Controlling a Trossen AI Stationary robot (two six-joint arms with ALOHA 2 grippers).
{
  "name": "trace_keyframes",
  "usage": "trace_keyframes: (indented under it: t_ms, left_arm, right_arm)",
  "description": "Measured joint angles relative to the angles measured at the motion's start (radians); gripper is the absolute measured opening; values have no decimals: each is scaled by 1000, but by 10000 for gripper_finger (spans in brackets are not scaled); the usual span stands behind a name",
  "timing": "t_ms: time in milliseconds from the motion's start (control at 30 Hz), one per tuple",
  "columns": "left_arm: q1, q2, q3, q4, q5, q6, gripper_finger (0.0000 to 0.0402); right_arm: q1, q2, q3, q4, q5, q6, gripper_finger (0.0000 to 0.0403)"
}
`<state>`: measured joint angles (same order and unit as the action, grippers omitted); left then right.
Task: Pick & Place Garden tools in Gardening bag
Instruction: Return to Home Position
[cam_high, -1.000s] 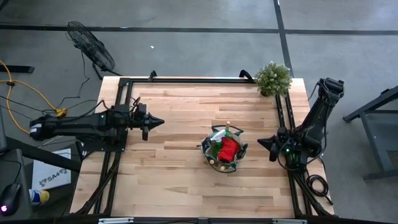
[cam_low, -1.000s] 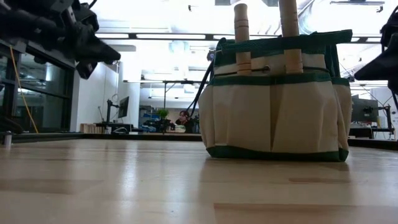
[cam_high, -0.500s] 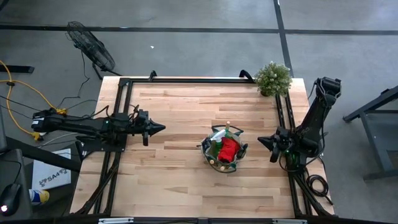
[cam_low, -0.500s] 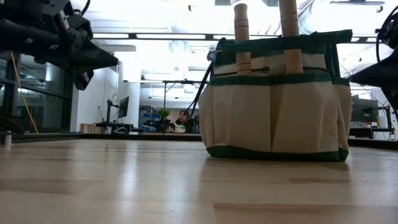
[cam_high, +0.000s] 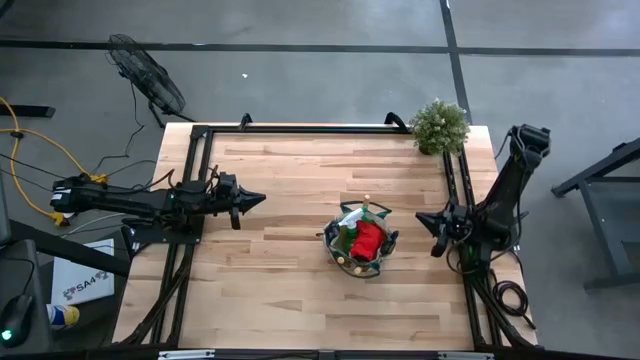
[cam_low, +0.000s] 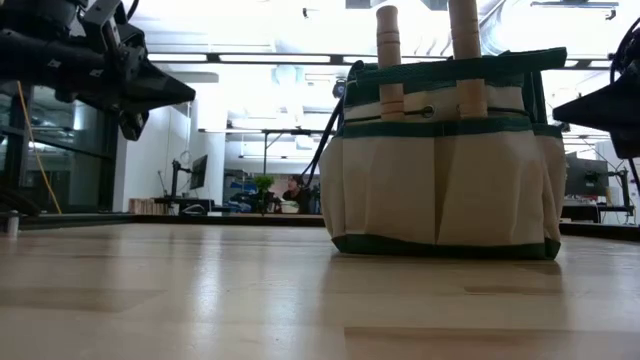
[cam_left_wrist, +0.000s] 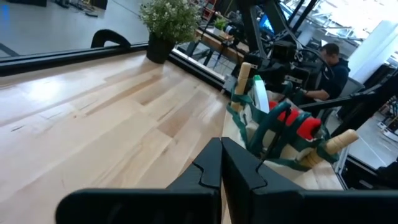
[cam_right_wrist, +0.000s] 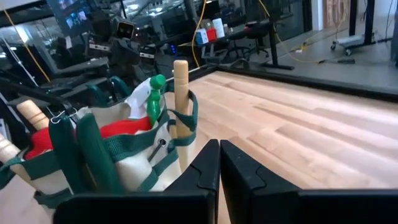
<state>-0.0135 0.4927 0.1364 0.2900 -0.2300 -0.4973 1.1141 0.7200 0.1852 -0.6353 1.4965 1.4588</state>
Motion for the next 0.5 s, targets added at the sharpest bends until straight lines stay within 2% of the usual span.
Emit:
trace_keyframes:
  t_ms: [200, 500]
  left_arm:
    - [0, 0, 0, 0, 0, -5, 0]
    - [0, 0, 0, 0, 0, -5, 0]
  right_arm:
    - [-3, -143, 1, -2, -12, -166, 3]
    - [-4, -440, 2, -2, -72, -450, 3]
